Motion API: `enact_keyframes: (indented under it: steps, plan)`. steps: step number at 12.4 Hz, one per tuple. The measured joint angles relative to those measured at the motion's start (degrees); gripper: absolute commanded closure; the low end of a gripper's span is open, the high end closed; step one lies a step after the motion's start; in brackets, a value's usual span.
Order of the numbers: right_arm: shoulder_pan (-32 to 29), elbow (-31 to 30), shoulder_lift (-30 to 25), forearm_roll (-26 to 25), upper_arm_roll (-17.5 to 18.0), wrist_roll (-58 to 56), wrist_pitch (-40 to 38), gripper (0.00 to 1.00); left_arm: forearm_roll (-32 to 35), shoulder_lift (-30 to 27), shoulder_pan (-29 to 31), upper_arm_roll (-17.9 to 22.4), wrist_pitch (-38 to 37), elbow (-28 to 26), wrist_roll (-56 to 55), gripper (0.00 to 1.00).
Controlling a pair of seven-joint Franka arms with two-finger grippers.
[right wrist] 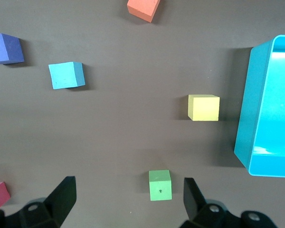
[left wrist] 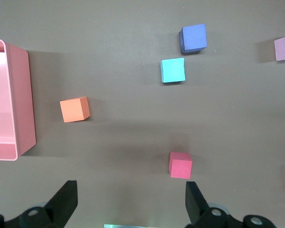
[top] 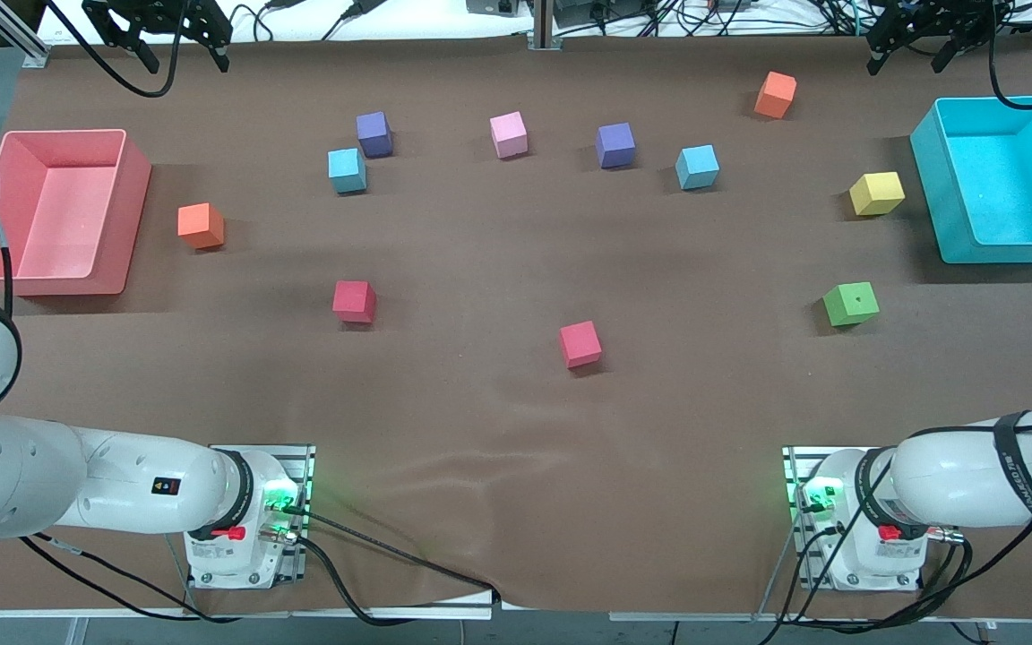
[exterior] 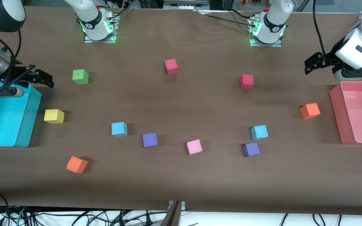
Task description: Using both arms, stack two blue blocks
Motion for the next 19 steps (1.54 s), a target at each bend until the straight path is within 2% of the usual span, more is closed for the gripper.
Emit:
enact_keyframes:
  steps: [19]
  plan:
    - [-0.07,-0.48,0.0,-0.02,0.8,0.05,-1.39,0.0,0.0,0.25,-0.05,-0.12,0.01,0.0,0.0,0.0]
